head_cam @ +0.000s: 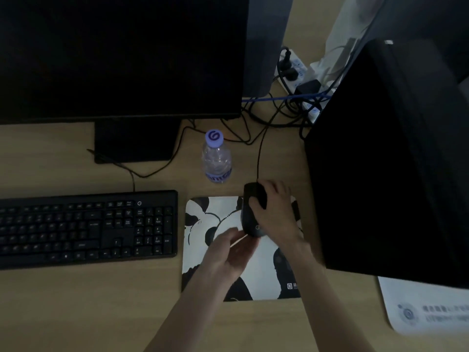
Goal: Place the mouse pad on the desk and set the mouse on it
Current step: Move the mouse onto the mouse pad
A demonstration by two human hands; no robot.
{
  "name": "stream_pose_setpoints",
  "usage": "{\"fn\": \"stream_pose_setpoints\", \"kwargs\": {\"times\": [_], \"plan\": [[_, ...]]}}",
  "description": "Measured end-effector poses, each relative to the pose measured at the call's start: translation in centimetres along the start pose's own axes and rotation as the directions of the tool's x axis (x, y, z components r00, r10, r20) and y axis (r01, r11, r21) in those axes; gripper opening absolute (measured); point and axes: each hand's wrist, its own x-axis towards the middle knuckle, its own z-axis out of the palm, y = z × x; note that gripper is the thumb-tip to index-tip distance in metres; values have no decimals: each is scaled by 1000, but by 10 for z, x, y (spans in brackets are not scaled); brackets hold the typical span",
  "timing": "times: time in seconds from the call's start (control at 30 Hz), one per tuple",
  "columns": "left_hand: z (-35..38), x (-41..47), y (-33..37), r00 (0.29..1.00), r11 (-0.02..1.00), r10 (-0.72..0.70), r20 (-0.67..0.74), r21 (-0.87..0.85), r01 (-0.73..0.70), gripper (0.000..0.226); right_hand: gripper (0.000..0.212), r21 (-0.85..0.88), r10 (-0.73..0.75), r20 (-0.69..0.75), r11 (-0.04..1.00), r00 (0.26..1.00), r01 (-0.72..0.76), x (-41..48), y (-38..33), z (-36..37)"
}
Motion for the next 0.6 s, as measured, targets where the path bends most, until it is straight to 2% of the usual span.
{"fn": "stream_pose_setpoints", "kwargs": {"times": [0.07,0.2,0.27,0.33,0.6], "plan": [[-14,-7,-6,1000,1000,-3,-28,-21,3,14,42,-2,21,36,1000,999,-21,-15,2,8],[-41,-7,-14,999,997,-32,-15,-68,31,30,41,9,25,88,1000,996,-26,-34,5,22],[-47,-8,-17,1000,995,-23,-4,-94,23,21,41,16,28,118,999,993,-30,-38,6,27],[-50,-11,-18,1000,996,-14,-4,-90,14,17,41,15,30,138,999,990,-33,-40,8,30],[-51,-17,-21,1000,998,-16,-13,-65,15,26,40,-49,12,168,999,986,-3,-42,15,33]]}}
